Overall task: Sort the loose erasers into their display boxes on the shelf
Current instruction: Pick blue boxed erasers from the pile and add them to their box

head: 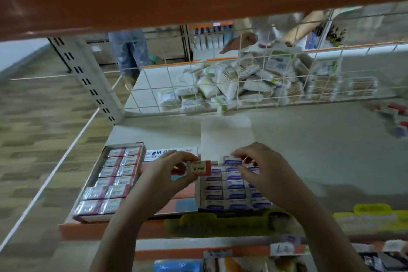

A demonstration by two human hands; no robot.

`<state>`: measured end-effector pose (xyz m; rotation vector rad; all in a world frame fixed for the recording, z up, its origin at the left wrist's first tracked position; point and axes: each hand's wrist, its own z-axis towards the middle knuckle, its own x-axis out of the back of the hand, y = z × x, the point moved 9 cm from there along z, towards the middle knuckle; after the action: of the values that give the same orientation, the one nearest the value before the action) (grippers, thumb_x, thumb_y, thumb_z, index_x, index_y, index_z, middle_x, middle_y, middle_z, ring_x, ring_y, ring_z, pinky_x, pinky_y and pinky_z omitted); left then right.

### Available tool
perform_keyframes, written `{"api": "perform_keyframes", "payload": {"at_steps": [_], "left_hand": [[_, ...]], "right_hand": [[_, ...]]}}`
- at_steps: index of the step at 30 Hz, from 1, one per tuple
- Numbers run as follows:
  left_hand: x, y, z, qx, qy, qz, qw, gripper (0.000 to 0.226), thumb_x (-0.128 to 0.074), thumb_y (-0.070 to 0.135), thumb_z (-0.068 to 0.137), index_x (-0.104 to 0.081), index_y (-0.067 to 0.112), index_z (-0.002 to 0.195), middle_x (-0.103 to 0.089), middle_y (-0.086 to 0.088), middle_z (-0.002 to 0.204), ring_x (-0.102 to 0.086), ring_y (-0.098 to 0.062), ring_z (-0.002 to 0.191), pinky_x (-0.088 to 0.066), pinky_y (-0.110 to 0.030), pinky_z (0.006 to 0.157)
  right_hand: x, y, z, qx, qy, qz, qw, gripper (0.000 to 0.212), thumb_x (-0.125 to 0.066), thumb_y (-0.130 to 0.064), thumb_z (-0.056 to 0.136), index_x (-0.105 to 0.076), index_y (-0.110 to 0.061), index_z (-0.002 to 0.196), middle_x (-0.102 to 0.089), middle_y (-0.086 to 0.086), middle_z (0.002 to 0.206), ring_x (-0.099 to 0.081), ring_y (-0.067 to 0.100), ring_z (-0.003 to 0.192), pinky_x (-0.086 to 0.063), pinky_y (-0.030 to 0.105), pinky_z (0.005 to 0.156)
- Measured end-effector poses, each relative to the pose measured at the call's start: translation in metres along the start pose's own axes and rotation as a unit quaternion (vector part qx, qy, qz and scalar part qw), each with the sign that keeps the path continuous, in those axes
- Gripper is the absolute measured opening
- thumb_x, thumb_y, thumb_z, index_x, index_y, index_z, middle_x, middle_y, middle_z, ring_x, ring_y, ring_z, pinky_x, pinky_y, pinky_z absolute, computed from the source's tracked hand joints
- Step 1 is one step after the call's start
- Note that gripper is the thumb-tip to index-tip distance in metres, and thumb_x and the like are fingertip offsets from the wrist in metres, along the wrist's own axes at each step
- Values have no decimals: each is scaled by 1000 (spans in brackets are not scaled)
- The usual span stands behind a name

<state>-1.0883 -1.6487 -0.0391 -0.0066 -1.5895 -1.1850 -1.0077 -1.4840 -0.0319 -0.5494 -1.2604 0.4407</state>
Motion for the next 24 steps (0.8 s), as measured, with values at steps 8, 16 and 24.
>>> {"api": "perform_keyframes", "payload": {"at_steps": [8, 16, 24], "left_hand": [[14, -24, 1, -16, -16, -7, 1000, 34, -71, 19, 80, -57, 44, 99, -58, 22, 98, -59, 2, 89, -54, -22, 80], [24, -41, -7, -11, -3, -12, 1000, 37, -72, 20, 80, -54, 49, 96, -58, 22, 98, -59, 2, 90, -51, -14, 77], [27, -43, -12, -6, 1, 4, 1000, 30, -70, 25, 80, -55, 43, 100, -54, 26, 98, -57, 6, 89, -47, -8, 76]], "right_hand": [[-37, -10, 12, -28, -17, -95, 995, 27, -49, -25, 94, -55, -27, 121, -53, -12, 114, -42, 2, 109, -31, 13, 86], [-50, -13, 17, -45, -20, -100, 994, 28, -50, -22, 94, -54, -27, 121, -47, -12, 112, -42, 1, 108, -28, 3, 77], [-53, -8, 17, -47, 13, -107, 993, 14, -58, -21, 89, -58, -23, 103, -40, -12, 102, -38, -1, 98, -30, 2, 74]]}}
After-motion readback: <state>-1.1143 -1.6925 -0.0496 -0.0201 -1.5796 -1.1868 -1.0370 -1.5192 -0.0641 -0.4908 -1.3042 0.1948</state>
